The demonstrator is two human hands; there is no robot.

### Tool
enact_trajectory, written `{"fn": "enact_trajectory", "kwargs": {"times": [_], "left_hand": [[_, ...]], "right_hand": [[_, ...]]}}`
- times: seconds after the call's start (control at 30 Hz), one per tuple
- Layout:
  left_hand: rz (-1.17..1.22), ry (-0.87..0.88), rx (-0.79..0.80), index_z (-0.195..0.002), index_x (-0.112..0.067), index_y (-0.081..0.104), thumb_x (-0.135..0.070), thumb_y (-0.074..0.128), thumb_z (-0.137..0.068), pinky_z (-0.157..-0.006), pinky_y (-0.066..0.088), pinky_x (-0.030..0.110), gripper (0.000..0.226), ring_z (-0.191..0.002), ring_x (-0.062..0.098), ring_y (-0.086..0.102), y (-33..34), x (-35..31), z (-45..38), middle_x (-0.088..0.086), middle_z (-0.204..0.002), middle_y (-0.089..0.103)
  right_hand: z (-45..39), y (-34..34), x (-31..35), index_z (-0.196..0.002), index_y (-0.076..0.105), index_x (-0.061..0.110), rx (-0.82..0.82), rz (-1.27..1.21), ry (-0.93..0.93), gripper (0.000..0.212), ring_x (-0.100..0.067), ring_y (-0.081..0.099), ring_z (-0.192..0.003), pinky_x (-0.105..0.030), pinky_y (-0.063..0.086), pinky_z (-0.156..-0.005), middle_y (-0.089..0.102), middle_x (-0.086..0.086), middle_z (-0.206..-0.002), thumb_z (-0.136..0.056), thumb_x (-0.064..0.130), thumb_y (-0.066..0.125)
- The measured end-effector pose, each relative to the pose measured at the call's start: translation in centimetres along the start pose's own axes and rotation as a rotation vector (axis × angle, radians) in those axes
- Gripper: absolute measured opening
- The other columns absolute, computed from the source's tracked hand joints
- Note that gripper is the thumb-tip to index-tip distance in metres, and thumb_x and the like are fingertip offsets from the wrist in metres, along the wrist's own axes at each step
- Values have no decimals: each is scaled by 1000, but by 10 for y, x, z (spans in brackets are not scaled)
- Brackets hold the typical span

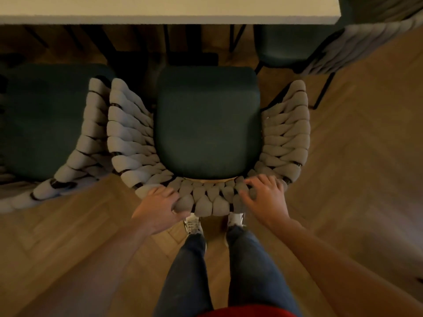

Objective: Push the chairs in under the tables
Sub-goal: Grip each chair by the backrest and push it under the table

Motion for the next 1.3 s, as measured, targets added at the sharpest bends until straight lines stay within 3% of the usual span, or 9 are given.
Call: {"fn": "enact_trajectory", "kwargs": {"times": [0.1,0.23,0.4,0.73,0.83,0.97,1.03,1.13,1.3], "left_hand": [[-87,52,-11,-138,-23,48,-82,28,-84,-114,25,36,82,-132,17,40,5,0,1,-6,-137,49],[-179,94,-159,-123,-26,55,-82,19,-85,-105,37,33,76,-114,13,53,10,3,0,-9,-118,59],[-184,110,-325,-109,-23,63,-77,24,-88,-95,47,35,70,-98,15,61,8,1,7,-7,-101,65],[-199,102,-278,-107,-21,64,-79,20,-89,-92,48,36,75,-96,16,62,23,20,31,-6,-98,65],[-134,25,-324,-114,-23,62,-76,30,-90,-98,42,37,67,-110,16,56,16,22,36,-5,-112,62],[251,-508,-783,-123,-9,55,-38,54,-98,-91,42,49,38,-116,34,49,-14,53,68,16,-125,53],[674,-825,-859,-134,-5,46,-36,54,-98,-93,41,51,48,-122,41,46,-9,72,75,22,-135,47],[1131,-967,-698,-152,-13,22,-35,53,-99,-100,40,51,65,-130,43,43,7,78,55,20,-147,41],[1118,-1075,-652,-152,-13,22,-19,52,-100,-101,43,54,60,-128,45,46,8,88,46,24,-145,43]], "right_hand": [[25,27,7,-141,49,34,144,172,-62,64,-19,26,-147,-51,-11,-121,46,9,-148,-90,71,41],[29,48,6,-143,47,33,151,254,-76,66,-22,18,-151,-54,-24,-114,45,6,-151,-91,72,40],[26,60,6,-130,60,31,137,266,-86,78,-26,42,-139,-56,-19,-115,62,5,-133,-86,79,18],[43,76,22,-127,62,30,72,160,-94,75,-22,40,-139,-61,-7,-119,61,6,-129,-82,78,27],[48,51,21,-137,53,31,-113,-114,-11,69,-19,27,-145,-58,11,-121,44,2,-148,-87,76,36],[65,18,-37,-153,26,29,-511,-856,684,76,-21,31,-144,-49,36,-112,27,2,-158,-90,41,67],[53,31,-53,-157,15,32,-390,-1225,920,79,-28,39,-139,-48,43,-105,30,-5,-159,-94,42,62],[27,41,-44,-154,24,29,-268,-1528,944,60,-25,59,-110,-42,54,-80,47,-7,-144,-101,33,53],[19,48,-40,-156,21,30,-256,-1571,918,58,-27,54,-116,-45,50,-86,44,-10,-148,-104,30,47]]}}
Point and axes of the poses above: each hand's wrist, its own z-axis away from the middle knuckle, its own y-axis out of the palm, x = y × z, the point moved 6 cm from there along -z, towards the middle knuckle
